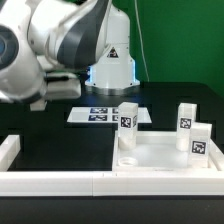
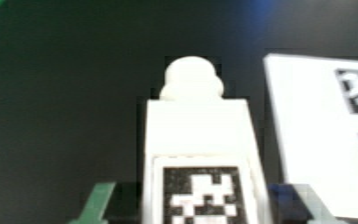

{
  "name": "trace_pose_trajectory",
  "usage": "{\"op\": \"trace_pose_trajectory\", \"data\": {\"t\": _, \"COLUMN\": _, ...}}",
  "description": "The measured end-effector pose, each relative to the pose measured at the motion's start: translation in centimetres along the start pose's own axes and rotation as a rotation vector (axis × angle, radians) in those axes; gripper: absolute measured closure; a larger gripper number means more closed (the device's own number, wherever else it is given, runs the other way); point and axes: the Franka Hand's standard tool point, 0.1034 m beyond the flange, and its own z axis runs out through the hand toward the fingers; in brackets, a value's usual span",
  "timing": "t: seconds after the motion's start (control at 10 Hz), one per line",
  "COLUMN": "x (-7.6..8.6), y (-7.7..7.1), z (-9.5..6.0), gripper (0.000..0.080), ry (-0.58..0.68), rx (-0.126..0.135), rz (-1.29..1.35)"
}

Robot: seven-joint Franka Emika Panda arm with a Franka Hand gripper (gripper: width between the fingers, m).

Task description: Assemble square table

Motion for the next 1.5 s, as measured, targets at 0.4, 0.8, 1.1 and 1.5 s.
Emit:
{"op": "trace_pose_trajectory", "data": {"t": 0.4, "x": -0.8, "y": -0.5, "z": -2.0, "gripper": 0.0515, "ry": 0.041, "rx": -0.006, "rz": -0.011}}
{"op": "trace_pose_trajectory", "data": {"t": 0.8, "x": 0.3, "y": -5.0, "z": -10.6, "gripper": 0.0515, "ry": 0.351, "rx": -0.11, "rz": 0.002}}
{"op": "trace_pose_trajectory", "data": {"t": 1.1, "x": 1.6, "y": -9.5, "z": -16.6, "gripper": 0.0515, "ry": 0.542, "rx": -0.108, "rz": 0.156}}
{"op": "trace_pose_trajectory", "data": {"t": 1.5, "x": 2.6, "y": -9.2, "z": -17.8, "gripper": 0.0515, "ry": 0.831, "rx": -0.135, "rz": 0.115}}
